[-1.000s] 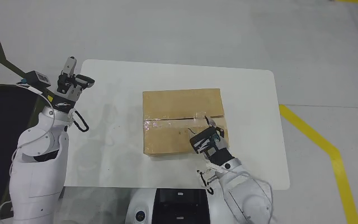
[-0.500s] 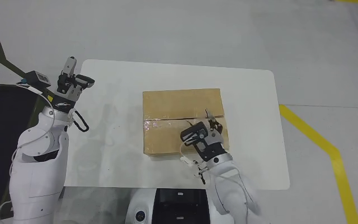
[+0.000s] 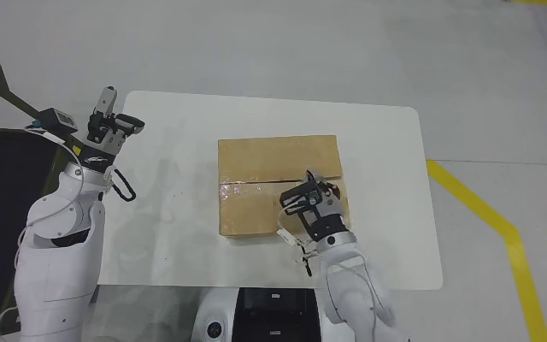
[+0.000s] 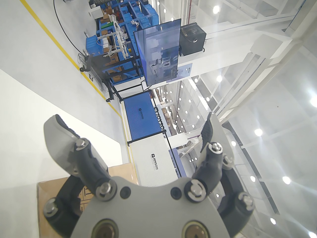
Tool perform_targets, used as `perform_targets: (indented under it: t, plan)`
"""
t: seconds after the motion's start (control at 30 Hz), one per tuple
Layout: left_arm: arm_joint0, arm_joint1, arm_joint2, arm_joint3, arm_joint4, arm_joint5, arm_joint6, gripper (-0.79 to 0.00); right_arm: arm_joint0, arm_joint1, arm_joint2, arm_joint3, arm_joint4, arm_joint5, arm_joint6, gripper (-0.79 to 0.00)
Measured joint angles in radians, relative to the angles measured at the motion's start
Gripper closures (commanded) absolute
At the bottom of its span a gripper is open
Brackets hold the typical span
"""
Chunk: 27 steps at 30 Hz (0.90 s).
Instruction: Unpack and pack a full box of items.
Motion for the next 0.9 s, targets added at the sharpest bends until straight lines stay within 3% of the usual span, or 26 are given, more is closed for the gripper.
perform_targets:
  t: [0.2,0.43,0.9]
  plan:
    - [0.000,0.000,0.000,0.000,0.000,0.000,0.000,-0.785,-0.018,-0.002,0.022,-0.026,0.076,0.005,-0.018,0.000]
    - [0.000,0.000,0.000,0.000,0.000,0.000,0.000,-0.785,-0.046,-0.004,0.110,-0.066,0.370,-0.005,-0.081,0.000]
    - [0.000,0.000,0.000,0.000,0.000,0.000,0.000,-0.785,-0.126,0.016,0.277,-0.109,0.865,-0.250,-0.223,0.000]
